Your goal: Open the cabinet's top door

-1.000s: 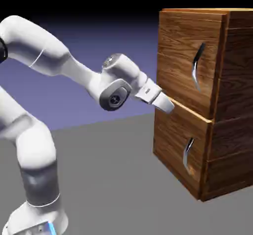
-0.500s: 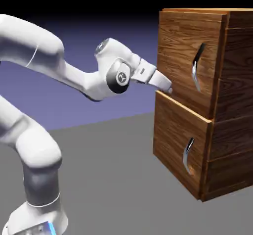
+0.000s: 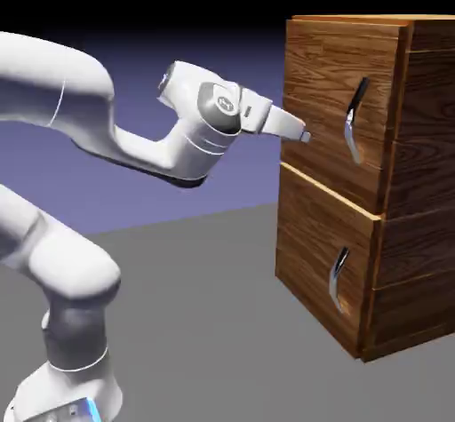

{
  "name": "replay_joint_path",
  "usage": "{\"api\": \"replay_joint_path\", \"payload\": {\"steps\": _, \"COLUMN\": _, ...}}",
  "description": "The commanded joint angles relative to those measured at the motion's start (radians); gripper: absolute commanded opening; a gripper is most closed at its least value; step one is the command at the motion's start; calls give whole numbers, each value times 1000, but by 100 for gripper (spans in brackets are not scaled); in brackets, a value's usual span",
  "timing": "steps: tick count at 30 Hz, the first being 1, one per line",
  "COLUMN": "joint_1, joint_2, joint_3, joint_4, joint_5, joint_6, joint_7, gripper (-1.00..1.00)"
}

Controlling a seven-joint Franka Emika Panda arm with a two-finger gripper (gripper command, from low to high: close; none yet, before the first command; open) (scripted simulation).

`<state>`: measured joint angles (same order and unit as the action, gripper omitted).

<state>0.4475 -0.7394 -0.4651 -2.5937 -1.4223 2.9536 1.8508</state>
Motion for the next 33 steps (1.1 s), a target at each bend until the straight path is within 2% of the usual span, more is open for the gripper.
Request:
{"api": "replay_joint_path", "payload": {"steps": 1, "joint_1": 13, "joint_2": -5, "joint_3": -14, "joint_4": 7, "joint_5": -44, "joint_6": -3, "joint_7": 34, "gripper": 0}}
{"api": "replay_joint_path", "payload": {"steps": 29, "joint_1": 386, "joint_2": -150, "joint_3": -413, "joint_4": 192, "joint_5": -1262, "joint_6": -74, "joint_7": 984, "gripper": 0}}
{"api": "replay_joint_path", "payload": {"steps": 33, "joint_1": 470, "joint_2": -120, "joint_3": -474, "joint_4": 250, "joint_5": -1316, "joint_6": -88, "joint_7": 1027, "gripper": 0}}
